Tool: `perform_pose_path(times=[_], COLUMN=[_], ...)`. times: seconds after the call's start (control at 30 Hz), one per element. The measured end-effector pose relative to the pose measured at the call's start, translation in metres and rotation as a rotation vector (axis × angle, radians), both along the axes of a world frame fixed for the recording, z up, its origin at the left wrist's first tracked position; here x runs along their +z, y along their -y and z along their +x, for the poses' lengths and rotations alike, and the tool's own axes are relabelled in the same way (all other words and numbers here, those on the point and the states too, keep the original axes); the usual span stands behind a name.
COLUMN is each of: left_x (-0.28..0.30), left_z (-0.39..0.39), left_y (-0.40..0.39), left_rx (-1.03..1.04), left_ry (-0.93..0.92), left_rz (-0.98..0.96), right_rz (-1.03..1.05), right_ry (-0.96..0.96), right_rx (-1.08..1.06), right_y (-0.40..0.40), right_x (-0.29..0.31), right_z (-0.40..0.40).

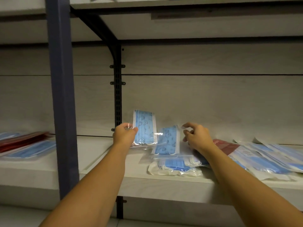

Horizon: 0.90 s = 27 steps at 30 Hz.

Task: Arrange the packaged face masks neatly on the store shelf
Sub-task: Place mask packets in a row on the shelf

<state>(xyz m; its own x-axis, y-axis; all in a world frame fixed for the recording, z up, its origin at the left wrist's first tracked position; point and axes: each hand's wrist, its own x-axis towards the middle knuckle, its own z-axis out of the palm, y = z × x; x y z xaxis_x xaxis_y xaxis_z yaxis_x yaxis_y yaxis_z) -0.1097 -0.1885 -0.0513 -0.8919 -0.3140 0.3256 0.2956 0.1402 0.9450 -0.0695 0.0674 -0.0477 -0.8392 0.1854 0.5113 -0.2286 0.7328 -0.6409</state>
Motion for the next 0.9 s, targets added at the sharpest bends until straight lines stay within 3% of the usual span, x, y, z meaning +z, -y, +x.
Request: perform_pose_path(times=[0.2, 0.6, 0.9], left_x=[0.000, 0.001, 0.005], left_z=[-0.001, 0.002, 0.016], left_y=[-0.003, -0.003, -0.002], left_rx=[-0.053, -0.092, -0.091], left_ry=[-0.013, -0.021, 0.021], left_rz=[-0.006, -0.010, -0.043], right_rz=[-0.378, -0.606, -0.641], right_ry=[0.015, 0.200, 0.135], right_rx=[0.035, 0.109, 0.237], right_y=[-0.001, -0.004, -0.001], right_x=[0.003, 0.008, 0.007], right_z=[0.002, 0.001, 0.005])
